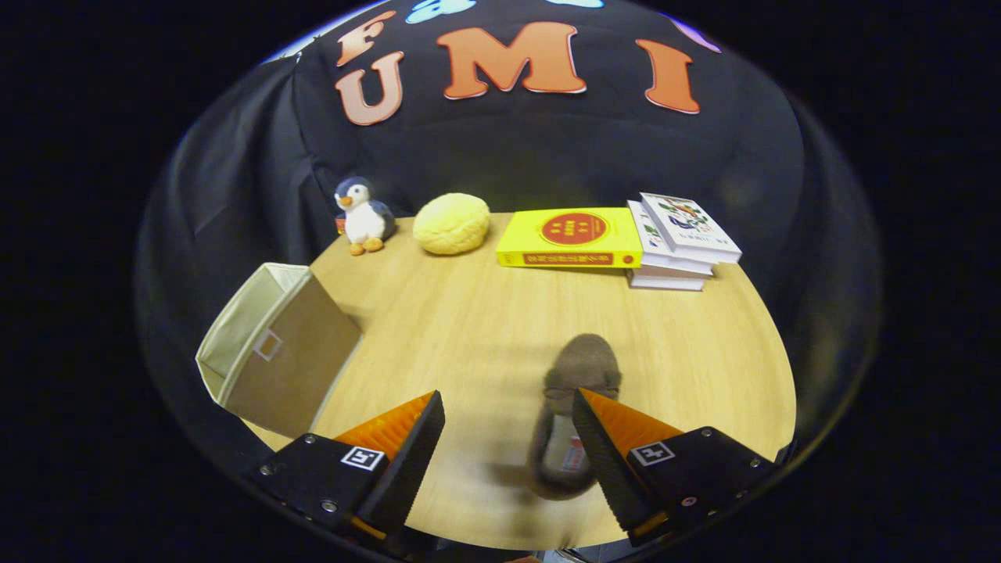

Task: Open the storage box then place both shoes into the box .Put the left shoe in first, then the right shoe, with the right side of both shoes facing outward in a uniform manner.

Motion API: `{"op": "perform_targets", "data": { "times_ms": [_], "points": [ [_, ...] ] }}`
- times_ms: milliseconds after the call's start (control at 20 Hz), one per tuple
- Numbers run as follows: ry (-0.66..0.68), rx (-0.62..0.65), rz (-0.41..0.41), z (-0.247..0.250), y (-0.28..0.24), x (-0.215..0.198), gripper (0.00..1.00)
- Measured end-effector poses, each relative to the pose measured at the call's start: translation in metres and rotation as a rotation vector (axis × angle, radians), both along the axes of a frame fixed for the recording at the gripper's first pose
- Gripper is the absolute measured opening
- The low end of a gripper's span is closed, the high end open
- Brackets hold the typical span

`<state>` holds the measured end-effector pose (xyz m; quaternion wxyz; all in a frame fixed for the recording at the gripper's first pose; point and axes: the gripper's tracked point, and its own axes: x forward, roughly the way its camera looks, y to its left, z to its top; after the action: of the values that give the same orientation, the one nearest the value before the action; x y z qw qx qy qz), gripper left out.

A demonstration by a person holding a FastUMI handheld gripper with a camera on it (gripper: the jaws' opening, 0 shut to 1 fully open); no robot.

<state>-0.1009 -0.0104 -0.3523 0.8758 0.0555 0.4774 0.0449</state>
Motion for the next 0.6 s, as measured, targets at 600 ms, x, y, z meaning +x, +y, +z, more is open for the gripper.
{"op": "perform_targets", "data": {
  "times_ms": [600],
  "points": [
    [0.161, 0.006, 0.003, -0.111, -0.061, -0.024, 0.93]
  ]
}}
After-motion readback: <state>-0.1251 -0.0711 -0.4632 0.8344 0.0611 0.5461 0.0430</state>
